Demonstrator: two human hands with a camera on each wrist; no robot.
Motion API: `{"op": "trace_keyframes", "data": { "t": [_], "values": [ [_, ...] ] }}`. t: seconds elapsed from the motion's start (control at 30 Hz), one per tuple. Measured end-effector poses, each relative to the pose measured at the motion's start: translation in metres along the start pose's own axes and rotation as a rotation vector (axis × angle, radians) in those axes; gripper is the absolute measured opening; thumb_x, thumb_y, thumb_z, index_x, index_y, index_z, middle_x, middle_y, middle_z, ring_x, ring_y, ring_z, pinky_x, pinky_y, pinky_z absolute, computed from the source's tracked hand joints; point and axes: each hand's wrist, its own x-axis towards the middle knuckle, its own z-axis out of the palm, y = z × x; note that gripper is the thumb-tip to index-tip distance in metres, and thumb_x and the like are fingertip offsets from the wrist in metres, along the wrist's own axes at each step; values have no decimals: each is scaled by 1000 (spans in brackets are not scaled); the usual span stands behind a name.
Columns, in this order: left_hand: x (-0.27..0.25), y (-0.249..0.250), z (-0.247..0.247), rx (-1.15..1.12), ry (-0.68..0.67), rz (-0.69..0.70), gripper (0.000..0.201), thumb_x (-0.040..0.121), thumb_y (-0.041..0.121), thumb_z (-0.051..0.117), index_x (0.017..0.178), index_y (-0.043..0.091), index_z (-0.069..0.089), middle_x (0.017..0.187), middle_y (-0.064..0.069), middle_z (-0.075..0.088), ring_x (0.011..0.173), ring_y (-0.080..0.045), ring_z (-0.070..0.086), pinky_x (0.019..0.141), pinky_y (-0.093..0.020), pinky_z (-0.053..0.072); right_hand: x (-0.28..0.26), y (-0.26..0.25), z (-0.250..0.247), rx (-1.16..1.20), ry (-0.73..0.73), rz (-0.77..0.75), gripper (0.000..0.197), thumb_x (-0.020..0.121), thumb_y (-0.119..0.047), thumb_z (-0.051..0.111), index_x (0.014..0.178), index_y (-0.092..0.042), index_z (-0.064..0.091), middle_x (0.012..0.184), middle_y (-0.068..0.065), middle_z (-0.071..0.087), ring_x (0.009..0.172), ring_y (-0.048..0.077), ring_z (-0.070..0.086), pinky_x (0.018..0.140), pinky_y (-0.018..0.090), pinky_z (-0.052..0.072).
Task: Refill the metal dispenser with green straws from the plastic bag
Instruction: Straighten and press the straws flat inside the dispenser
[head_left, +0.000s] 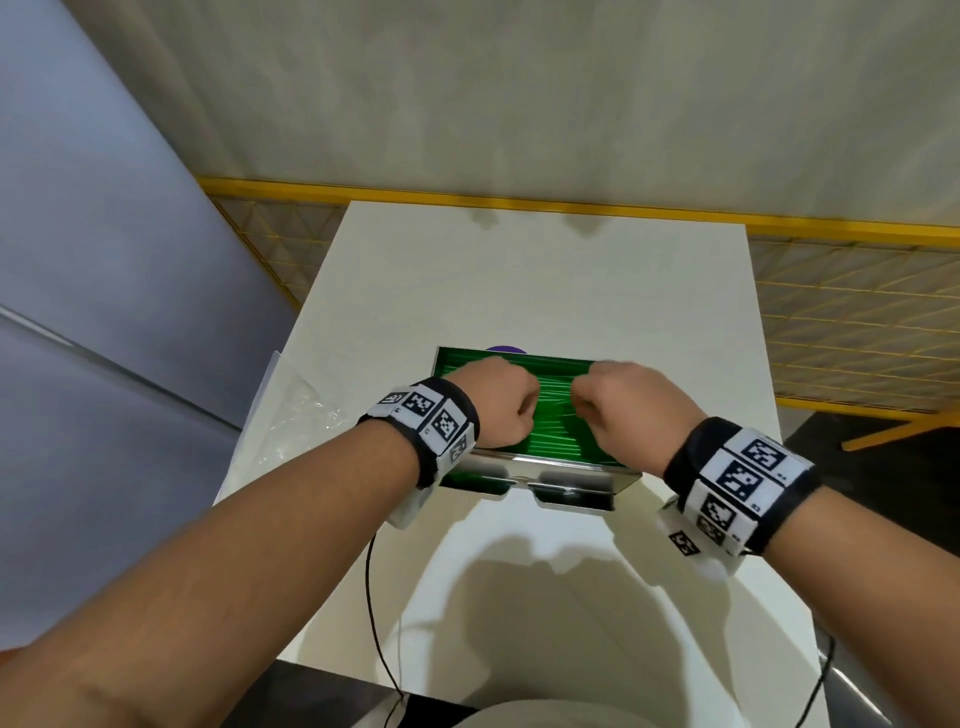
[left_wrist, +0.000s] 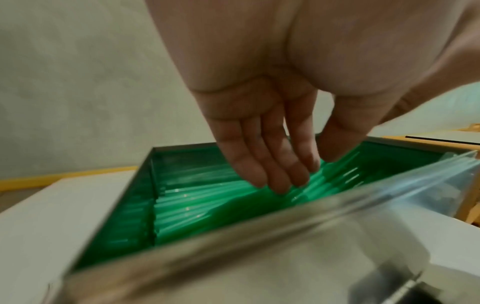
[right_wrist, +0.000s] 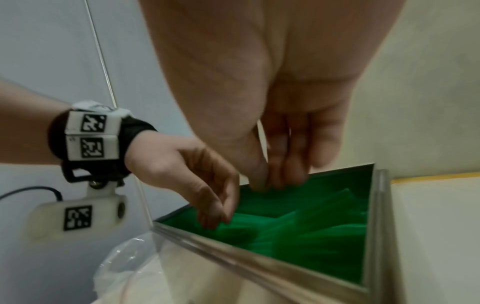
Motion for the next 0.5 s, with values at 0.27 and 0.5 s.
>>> {"op": "trace_keyframes", "data": {
  "t": [0.27,0.5],
  "values": [
    [2,1,10,4,-123,-66,30,93,21,52,112,19,74,107,-2,74,100,-23,66,87,-33,54,1,-24,8,-133,-463,64,21,87,3,44,76,-9,58,69,6,51,70,30,55,60,32,41],
    [6,-15,-4,51,122,-59,23,82,34,68,102,23,65,99,4,62,94,-18,60,78,-30,48,2,-14,-1,37,-90,62,13,83,-5,50,92,-11,57,91,7,54,83,29,55,68,34,45]
  ]
}}
